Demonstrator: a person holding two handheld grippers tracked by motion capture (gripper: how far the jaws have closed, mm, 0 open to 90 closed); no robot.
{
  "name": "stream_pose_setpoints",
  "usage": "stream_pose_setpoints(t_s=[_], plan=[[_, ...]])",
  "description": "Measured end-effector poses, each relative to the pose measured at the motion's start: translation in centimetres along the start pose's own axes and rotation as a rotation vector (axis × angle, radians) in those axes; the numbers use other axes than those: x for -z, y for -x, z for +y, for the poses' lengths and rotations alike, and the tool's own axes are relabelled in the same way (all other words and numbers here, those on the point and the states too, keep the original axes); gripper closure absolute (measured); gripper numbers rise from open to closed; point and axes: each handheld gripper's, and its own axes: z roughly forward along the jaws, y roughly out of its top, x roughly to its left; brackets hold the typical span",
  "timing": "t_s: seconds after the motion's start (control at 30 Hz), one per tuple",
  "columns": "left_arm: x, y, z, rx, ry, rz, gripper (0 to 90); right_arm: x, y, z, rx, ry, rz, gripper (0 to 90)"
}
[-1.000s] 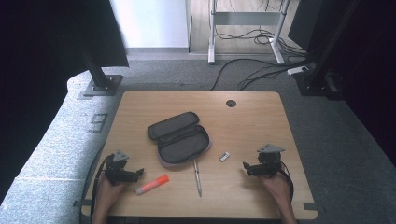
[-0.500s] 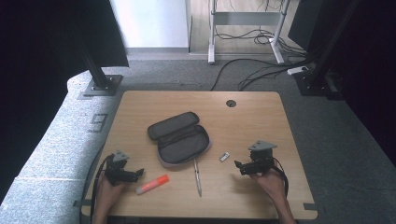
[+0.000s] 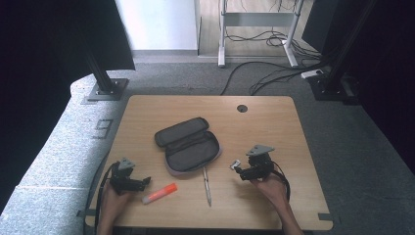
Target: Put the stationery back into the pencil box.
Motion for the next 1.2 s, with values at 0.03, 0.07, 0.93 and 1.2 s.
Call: stream_pose_setpoints(t_s=[0.03, 0.07, 0.93, 1.2], plan=[[0.0, 0.0, 0.0, 0.000, 0.000, 0.000, 0.0, 0.0, 0.0, 0.0, 0.000, 0.000, 0.000, 15.5], [0.0, 0.0, 0.0, 0.000, 0.000, 0.000, 0.0, -0.2, -0.1, 0.0, -0.004, -0.005, 0.005, 16.5], [0.0, 0.0, 0.0, 0.000, 0.000, -0.001, 0.0, -4.0, -0.4, -0.1, 0.008, -0.077, 0.056, 45.9], [0.0, 0.0, 0.0, 0.000, 0.001, -0.001, 0.0, -4.0, -0.5, 0.1, -0.006, -0.091, 0.045, 47.2]])
